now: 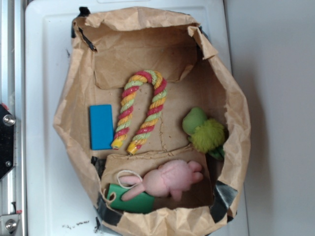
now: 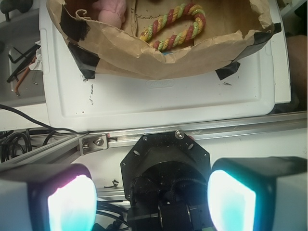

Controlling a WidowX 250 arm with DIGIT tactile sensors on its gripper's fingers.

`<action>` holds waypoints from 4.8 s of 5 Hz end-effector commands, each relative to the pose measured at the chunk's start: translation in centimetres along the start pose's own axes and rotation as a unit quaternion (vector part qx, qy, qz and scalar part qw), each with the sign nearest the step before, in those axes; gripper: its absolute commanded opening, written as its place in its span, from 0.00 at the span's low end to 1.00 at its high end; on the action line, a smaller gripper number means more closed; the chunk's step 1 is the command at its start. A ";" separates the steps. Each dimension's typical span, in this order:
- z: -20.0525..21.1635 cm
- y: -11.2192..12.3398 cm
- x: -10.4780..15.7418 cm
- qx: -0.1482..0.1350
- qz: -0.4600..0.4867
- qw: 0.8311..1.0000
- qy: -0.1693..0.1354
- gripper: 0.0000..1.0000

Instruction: Grab the multicolored rope.

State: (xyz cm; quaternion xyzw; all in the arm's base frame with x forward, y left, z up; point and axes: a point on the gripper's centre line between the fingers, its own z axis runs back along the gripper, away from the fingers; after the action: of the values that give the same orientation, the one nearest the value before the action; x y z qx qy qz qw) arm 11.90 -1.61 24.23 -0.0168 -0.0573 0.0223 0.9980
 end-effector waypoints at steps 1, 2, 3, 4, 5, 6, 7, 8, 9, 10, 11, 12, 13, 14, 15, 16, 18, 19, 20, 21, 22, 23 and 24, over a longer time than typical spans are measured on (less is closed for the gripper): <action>0.0 0.0 0.0 0.000 0.000 1.000 0.000 1.00; -1.7 1.4 4.1 0.014 0.016 0.999 -0.024 1.00; -2.7 2.1 7.2 0.016 0.021 0.999 -0.027 1.00; -4.1 3.2 9.4 0.040 0.016 0.999 -0.033 1.00; -6.7 4.4 11.9 0.086 -0.034 0.994 -0.056 1.00; -7.7 5.0 13.5 0.087 -0.077 0.991 -0.069 1.00; -8.9 5.7 14.9 0.066 -0.130 0.986 -0.084 1.00; -10.1 6.0 15.5 0.060 -0.150 0.984 -0.080 1.00; -11.3 6.3 16.0 0.045 -0.171 0.981 -0.080 1.00; -12.4 6.7 16.5 0.048 -0.168 0.982 -0.069 1.00; -13.7 8.2 16.5 0.061 -0.163 0.983 -0.059 1.00; -14.5 9.7 16.4 0.058 -0.150 0.985 -0.060 1.00; -15.1 10.3 16.5 0.048 -0.155 0.984 -0.072 1.00; -15.8 10.2 16.2 0.047 -0.168 0.982 -0.066 1.00; -16.7 10.3 16.2 0.055 -0.174 0.982 -0.058 1.00; -17.5 10.0 16.8 0.050 -0.176 0.981 -0.059 1.00; -19.9 10.7 17.7 0.045 -0.150 0.987 -0.034 1.00; -21.1 10.7 18.0 0.058 -0.154 0.986 -0.034 1.00; -22.2 10.4 17.2 0.076 -0.170 0.982 -0.035 1.00; -22.4 9.9 16.4 0.075 -0.183 0.979 -0.043 1.00; -22.6 9.6 15.9 0.075 -0.191 0.978 -0.044 1.00; -23.0 9.9 16.5 0.066 -0.189 0.979 -0.041 1.00; -23.4 9.5 16.6 0.061 -0.189 0.979 -0.037 1.00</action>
State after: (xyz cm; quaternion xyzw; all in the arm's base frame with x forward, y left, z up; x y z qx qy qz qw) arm 30.33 8.21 2.37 0.0538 -0.0944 -0.1608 0.9810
